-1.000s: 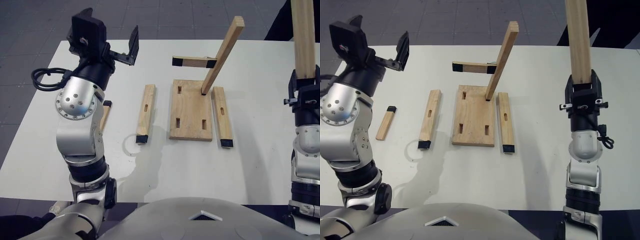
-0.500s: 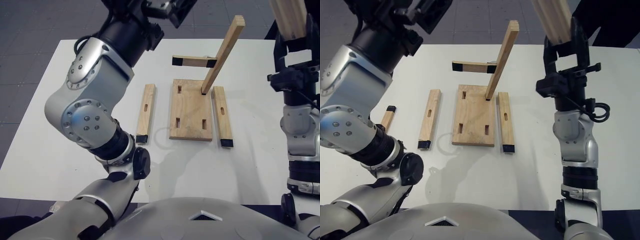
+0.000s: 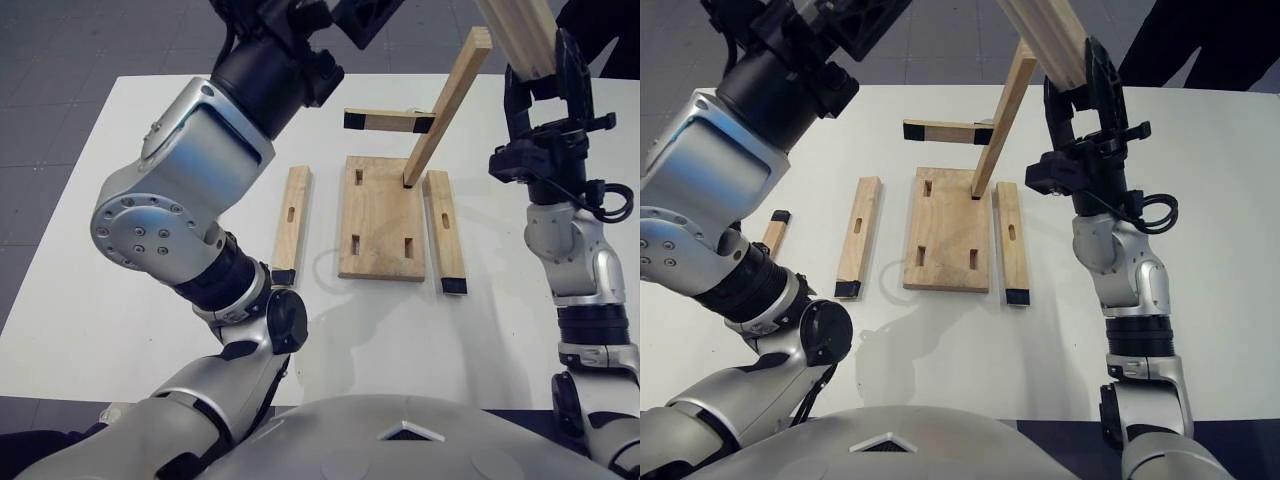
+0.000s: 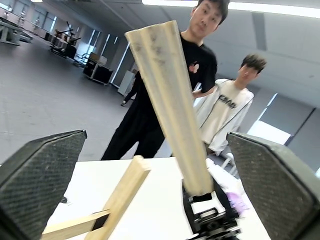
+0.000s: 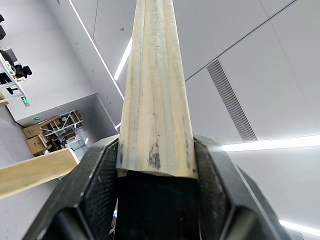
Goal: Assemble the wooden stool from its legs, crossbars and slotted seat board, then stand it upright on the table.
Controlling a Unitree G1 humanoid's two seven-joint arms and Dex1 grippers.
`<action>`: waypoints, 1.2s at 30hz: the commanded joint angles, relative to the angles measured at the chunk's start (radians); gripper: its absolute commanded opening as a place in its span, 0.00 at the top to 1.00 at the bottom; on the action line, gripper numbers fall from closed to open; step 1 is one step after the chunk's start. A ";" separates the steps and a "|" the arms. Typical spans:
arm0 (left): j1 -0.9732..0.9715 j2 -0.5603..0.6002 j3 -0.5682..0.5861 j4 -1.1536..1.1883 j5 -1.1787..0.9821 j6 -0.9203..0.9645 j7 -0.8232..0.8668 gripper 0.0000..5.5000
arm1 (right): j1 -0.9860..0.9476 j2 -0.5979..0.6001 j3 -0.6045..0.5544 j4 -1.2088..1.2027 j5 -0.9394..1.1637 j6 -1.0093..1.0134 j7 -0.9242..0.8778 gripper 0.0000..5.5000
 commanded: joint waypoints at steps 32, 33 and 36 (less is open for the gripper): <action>0.312 -0.086 -0.445 0.106 0.230 -0.654 -0.186 0.05 | 0.003 0.049 0.186 0.008 -0.167 0.046 -0.243 0.63; 0.308 -0.088 -0.445 0.110 0.226 -0.656 -0.184 0.05 | 0.005 0.050 0.190 0.008 -0.171 0.048 -0.247 0.63; 0.305 -0.086 -0.449 0.117 0.214 -0.661 -0.177 0.05 | 0.011 0.050 0.199 0.004 -0.187 0.057 -0.255 0.63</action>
